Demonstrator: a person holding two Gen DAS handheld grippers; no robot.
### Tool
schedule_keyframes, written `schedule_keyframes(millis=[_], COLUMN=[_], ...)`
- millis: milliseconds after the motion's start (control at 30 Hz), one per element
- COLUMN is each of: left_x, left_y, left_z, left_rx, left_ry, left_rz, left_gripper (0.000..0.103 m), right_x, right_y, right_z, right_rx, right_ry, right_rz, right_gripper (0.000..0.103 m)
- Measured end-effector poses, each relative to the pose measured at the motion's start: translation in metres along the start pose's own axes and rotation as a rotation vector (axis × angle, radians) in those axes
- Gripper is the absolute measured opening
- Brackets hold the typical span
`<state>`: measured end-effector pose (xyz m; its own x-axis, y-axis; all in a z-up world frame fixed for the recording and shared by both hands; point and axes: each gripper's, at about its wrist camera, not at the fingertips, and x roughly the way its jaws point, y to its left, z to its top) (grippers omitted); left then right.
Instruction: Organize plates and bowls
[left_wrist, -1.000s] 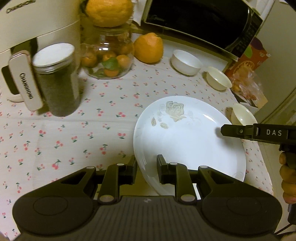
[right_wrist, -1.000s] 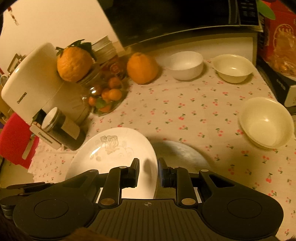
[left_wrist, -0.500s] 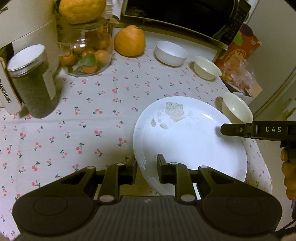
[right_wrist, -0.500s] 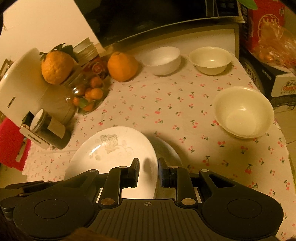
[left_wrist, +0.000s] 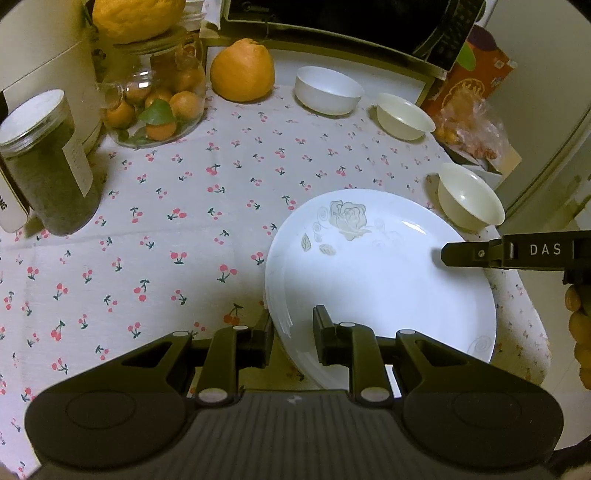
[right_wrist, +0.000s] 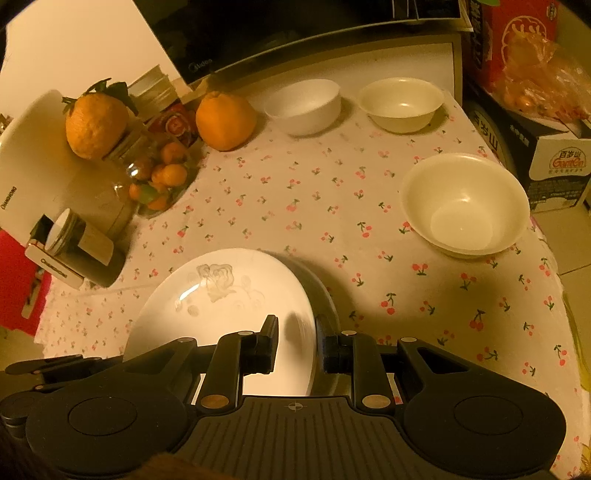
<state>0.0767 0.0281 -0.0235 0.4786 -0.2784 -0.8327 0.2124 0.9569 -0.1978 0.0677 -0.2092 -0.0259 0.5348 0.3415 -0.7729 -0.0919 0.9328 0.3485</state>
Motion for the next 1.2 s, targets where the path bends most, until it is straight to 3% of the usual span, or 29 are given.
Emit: schedule_keyframes(millis=[633,1200], left_x=[0.006,0.007], left_y=[-0.013,-0.018], left_z=[-0.003,-0.005], left_rx=[0.072,0.095], left_ry=[-0.006,-0.019], left_rz=[0.076,0.100], left_gripper=[0.021,0.024], right_x=[0.005,0.004], right_y=[0.000,0.005], right_z=[-0.002,-0.002], right_rx=[-0.012,-0.051], right_ry=[0.030,0.024], right_rz=[-0.024,-0.053], right_gripper=[0.021,0.021])
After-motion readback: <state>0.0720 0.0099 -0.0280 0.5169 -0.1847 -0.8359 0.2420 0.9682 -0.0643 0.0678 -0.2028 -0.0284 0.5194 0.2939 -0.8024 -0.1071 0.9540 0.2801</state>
